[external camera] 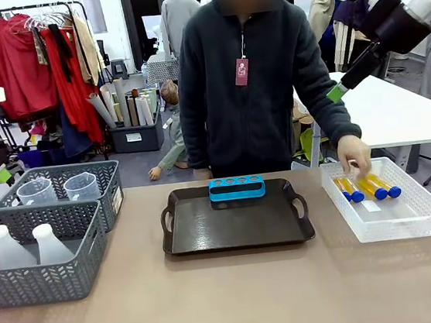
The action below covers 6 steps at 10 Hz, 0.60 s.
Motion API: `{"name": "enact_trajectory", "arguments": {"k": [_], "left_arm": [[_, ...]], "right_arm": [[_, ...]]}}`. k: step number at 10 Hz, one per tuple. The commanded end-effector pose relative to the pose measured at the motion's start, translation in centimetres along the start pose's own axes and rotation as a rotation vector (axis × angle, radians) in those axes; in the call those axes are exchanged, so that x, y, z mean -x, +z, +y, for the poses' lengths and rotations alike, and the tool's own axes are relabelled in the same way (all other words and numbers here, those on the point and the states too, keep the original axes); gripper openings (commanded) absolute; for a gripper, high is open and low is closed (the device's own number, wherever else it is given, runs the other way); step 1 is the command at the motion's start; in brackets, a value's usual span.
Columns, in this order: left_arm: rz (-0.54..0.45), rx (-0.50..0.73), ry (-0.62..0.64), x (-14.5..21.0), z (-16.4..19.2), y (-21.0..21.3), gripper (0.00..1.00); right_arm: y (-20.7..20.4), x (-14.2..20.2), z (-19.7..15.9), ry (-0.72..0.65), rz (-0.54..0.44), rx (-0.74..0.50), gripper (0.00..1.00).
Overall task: Prepare the laboratory tools.
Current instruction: Pick up one Small flask and place it on the Handle tray.
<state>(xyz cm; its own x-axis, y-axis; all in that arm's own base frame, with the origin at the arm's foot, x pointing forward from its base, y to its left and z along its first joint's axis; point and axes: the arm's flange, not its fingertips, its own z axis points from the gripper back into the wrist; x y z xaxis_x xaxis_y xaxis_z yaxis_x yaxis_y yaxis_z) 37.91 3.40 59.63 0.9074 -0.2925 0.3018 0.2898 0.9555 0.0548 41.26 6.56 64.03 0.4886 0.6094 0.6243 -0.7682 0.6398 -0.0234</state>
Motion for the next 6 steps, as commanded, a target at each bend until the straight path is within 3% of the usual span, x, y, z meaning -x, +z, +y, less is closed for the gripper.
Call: {"name": "enact_trajectory", "arguments": {"k": [1, 6], "left_arm": [[0.001, 0.004, -0.022, -0.43, -0.8, 0.56, 1.0], [0.001, 0.004, -0.022, -0.43, -0.8, 0.56, 1.0]], "right_arm": [[0.07, -0.04, 0.0, 0.001, -0.005, -0.001, 1.0], [0.07, -0.04, 0.0, 0.001, -0.005, -0.001, 1.0]]}}
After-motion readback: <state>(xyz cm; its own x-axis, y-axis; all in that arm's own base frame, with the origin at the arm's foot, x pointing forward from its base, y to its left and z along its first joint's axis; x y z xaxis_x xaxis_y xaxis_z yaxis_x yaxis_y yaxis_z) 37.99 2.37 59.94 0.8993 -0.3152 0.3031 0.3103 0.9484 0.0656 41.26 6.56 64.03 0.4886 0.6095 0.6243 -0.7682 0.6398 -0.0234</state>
